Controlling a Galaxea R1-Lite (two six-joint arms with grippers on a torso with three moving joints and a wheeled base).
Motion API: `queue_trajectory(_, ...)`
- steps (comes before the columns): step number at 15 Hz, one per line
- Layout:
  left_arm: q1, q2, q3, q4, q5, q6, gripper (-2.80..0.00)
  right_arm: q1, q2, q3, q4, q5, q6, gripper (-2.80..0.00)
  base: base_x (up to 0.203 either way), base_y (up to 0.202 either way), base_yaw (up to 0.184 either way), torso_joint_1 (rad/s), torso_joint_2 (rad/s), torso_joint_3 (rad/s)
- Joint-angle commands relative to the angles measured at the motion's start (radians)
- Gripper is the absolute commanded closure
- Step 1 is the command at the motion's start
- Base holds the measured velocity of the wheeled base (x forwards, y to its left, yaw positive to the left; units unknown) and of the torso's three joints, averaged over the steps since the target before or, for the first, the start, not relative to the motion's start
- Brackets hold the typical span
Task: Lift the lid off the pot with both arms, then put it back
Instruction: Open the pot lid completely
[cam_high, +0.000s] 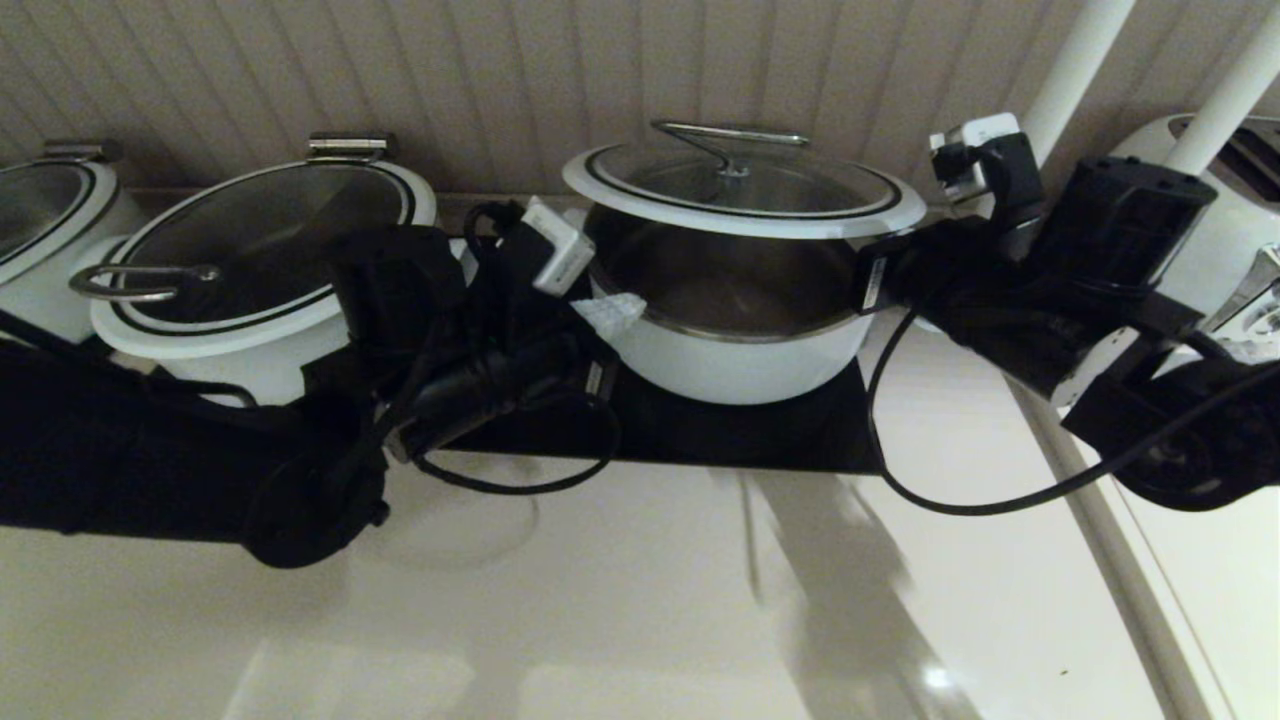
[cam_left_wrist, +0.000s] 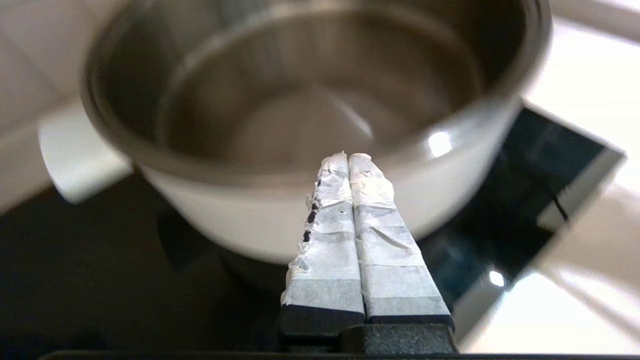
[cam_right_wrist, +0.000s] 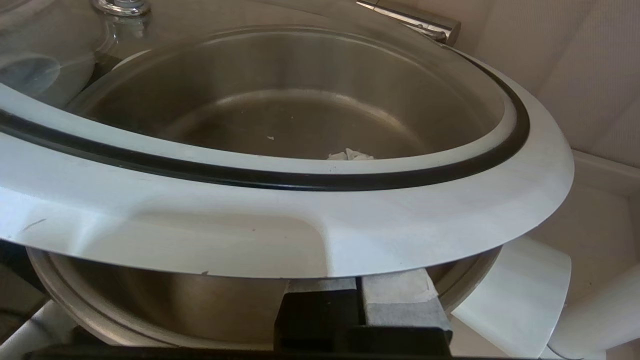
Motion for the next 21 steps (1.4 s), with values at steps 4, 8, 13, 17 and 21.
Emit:
queue_trajectory(4,0.002,-0.178,0.226,-0.004,0.0,0.022,0.0,0.001,-0.002,-0.025,-0.003,0.0,-0.002,0.0,0.0,0.0,0.0,0.0,0.0,0.0)
queue_trajectory(8,0.072,-0.347,0.44,-0.005,0.034,0.023,0.0,-0.001,0.002,-0.029,-0.003,-0.001,-0.002,0.0,0.0,0.0,0.0,0.0,0.0,0.0)
queue_trajectory(13,0.263,-0.555,0.639,-0.005,0.09,0.012,0.0,-0.007,0.006,-0.039,-0.003,0.001,-0.002,0.0,0.0,0.0,0.0,0.0,0.0,0.0)
queue_trajectory(17,0.415,-0.738,0.843,-0.001,0.095,-0.011,0.0,-0.015,0.021,-0.075,-0.002,0.001,-0.002,0.0,0.0,0.0,0.0,0.0,0.0,0.0)
queue_trajectory(21,0.436,-1.035,0.935,0.19,0.11,-0.07,0.0,-0.016,0.027,-0.083,-0.002,0.001,-0.002,0.0,0.0,0.0,0.0,0.0,0.0,0.0)
